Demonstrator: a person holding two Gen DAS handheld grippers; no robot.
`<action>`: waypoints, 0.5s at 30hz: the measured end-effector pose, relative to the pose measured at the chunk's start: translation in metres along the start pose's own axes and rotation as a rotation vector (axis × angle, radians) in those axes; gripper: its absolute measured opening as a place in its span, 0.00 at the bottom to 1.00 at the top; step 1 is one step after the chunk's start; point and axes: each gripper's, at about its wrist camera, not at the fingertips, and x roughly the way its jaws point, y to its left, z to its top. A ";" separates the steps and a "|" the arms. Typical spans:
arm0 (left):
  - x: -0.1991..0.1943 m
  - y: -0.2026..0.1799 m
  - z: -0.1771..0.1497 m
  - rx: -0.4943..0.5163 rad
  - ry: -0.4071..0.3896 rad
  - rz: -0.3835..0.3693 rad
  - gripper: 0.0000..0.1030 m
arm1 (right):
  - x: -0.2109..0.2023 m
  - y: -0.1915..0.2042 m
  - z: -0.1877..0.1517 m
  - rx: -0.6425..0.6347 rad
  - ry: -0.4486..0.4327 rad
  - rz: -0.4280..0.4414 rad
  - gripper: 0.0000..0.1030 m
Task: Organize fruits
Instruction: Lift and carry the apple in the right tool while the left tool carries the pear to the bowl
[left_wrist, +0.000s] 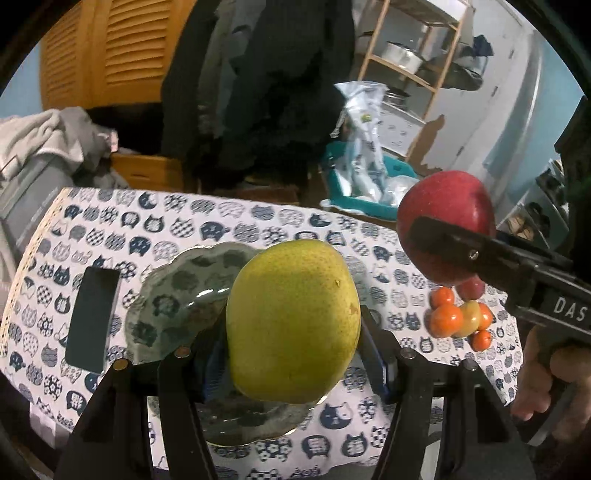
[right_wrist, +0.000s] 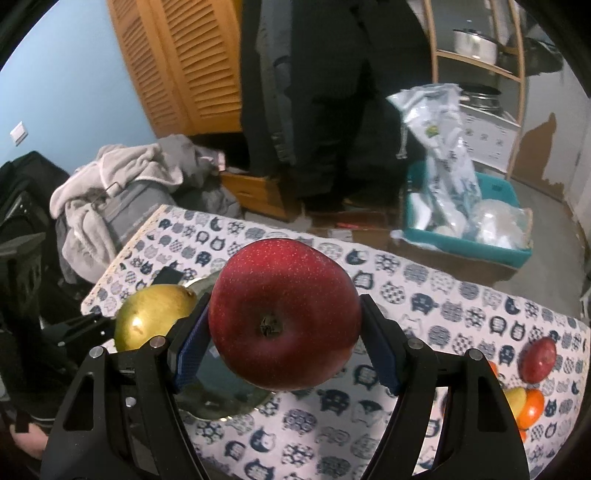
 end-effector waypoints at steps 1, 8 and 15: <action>0.001 0.005 -0.001 -0.007 0.004 0.007 0.62 | 0.003 0.003 0.000 -0.004 0.005 0.004 0.74; 0.017 0.033 -0.011 -0.043 0.047 0.052 0.62 | 0.033 0.025 0.001 -0.040 0.048 0.029 0.74; 0.041 0.061 -0.024 -0.112 0.137 0.065 0.62 | 0.061 0.033 -0.005 -0.044 0.106 0.040 0.74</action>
